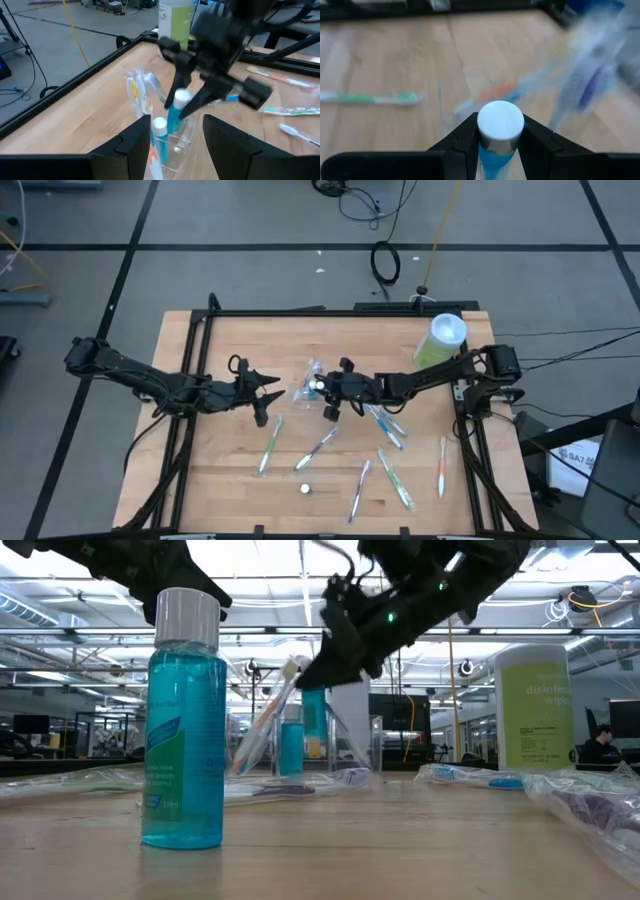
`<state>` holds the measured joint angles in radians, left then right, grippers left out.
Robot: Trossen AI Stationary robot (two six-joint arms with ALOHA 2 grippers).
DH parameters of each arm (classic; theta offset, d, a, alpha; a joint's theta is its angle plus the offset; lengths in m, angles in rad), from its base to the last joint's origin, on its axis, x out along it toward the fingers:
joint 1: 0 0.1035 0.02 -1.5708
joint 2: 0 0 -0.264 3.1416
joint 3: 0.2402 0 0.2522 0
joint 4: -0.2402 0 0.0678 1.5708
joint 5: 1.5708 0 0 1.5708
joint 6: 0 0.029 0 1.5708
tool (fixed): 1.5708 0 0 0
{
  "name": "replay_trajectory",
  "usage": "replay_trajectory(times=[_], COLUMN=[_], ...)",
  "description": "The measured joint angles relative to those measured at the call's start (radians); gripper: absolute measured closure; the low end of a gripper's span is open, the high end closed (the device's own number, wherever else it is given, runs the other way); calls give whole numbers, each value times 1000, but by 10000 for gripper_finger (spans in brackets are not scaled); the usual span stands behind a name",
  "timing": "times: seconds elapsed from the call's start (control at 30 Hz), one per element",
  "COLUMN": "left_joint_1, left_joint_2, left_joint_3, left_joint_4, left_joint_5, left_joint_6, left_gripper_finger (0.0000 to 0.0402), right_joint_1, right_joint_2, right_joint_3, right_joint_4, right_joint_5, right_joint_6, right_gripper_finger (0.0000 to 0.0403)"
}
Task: Pick & Place toothbrushing station
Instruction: Put the top blue mouthwash into the transparent organizer
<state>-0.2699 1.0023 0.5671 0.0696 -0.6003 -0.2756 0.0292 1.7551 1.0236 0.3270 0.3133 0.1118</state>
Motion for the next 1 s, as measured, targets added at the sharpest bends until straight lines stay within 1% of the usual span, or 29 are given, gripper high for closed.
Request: replay_trajectory(times=[0.17, 0.23, 0.37, 0.77, 1.0], left_joint_1=[0, 0, 0, 0, 0], left_joint_2=[0, 0, 0, 0, 0], left_joint_3=[0, 0, 0, 0, 0], left_joint_4=[0, 0, 1, 2, 2], left_joint_5=[0, 0, 0, 0, 0], left_joint_6=[-1, -3, -22, -25, -41], left_gripper_finger=[213, 213, 213, 213, 213], right_joint_1=[-17, -20, -25, -35, -34], right_joint_2=[44, 49, 45, 46, 46], right_joint_3=[0, -2, 0, 0, -1], right_joint_4=[25, 19, 41, -32, -57], right_joint_5=[2, 5, 8, 4, 0], right_joint_6=[10, 36, 25, 18, 0], right_gripper_finger=[302, 301, 298, 275, 271])
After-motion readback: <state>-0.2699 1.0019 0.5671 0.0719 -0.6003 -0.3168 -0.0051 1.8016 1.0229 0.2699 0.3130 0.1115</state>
